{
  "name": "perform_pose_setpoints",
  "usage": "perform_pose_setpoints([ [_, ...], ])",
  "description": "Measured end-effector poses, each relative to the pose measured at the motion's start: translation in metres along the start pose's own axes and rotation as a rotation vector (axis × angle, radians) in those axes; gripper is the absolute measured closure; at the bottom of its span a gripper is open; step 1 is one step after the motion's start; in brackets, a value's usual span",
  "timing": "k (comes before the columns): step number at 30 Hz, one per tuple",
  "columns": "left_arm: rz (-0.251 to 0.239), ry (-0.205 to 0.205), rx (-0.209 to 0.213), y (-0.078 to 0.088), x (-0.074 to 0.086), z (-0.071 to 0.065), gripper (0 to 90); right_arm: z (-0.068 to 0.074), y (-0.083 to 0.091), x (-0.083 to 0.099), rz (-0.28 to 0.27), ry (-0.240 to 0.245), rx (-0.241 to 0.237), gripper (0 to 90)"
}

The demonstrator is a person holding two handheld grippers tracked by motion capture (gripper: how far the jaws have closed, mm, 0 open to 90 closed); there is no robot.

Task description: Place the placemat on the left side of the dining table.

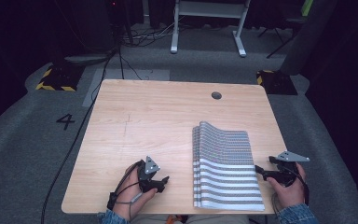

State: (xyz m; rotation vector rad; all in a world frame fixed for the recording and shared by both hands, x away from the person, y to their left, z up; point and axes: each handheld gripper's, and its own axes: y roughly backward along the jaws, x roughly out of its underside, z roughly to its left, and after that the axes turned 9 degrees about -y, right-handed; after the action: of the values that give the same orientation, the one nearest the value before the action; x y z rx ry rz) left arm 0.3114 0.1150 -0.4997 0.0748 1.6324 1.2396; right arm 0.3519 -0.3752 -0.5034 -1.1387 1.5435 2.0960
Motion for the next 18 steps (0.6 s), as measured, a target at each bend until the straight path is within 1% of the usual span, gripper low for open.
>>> perform_pose_setpoints([
  [1,0.015,0.005,0.011,0.001,-0.001,0.0,24.5,0.0,0.0,0.0,0.0,0.001,-0.001,20.8],
  [2,0.032,0.032,0.024,0.004,-0.003,0.0,27.1,0.0,0.0,0.0,-0.001,0.001,-0.001,20.9],
  [3,0.029,0.036,0.03,0.005,-0.005,0.001,29.3,0.0,0.0,0.0,-0.001,0.002,-0.001,20.9],
  [4,0.027,0.058,0.037,0.008,-0.006,-0.001,29.4,0.0,0.0,0.0,0.0,0.002,-0.001,21.0],
  [6,0.0,0.049,0.04,0.013,-0.011,-0.002,30.7,0.0,0.0,0.0,-0.001,0.003,-0.002,21.3],
  [7,-0.011,0.044,0.043,0.016,-0.014,-0.003,31.5,0.001,0.0,0.0,-0.003,-0.005,-0.005,21.4],
  [8,-0.025,0.033,0.037,0.019,-0.018,-0.004,31.5,0.0,0.0,0.0,0.0,0.003,-0.004,21.5],
  [9,-0.032,0.031,0.039,0.022,-0.021,-0.005,31.6,0.001,0.0,0.0,-0.003,-0.006,-0.007,21.6],
  [10,-0.032,0.031,0.039,0.022,-0.021,-0.005,31.7,0.001,0.0,0.0,-0.003,-0.006,-0.007,21.6],
  [11,-0.049,0.013,0.039,0.026,-0.028,-0.007,32.1,0.0,0.0,0.0,-0.001,0.002,-0.005,21.5],
  [12,-0.062,0.01,0.059,0.027,-0.032,-0.009,32.8,0.0,0.0,0.0,0.0,0.0,-0.005,21.6],
  [13,-0.076,0.013,0.06,0.029,-0.035,-0.011,33.2,0.0,0.0,0.0,0.0,0.002,-0.005,21.6],
  [15,-0.099,0.005,0.082,0.031,-0.043,-0.014,33.5,0.0,0.0,0.0,0.0,0.002,-0.005,21.6],
  [18,-0.143,0.014,0.121,0.028,-0.054,-0.017,33.8,0.0,0.0,0.0,0.0,0.0,-0.004,21.6],
])
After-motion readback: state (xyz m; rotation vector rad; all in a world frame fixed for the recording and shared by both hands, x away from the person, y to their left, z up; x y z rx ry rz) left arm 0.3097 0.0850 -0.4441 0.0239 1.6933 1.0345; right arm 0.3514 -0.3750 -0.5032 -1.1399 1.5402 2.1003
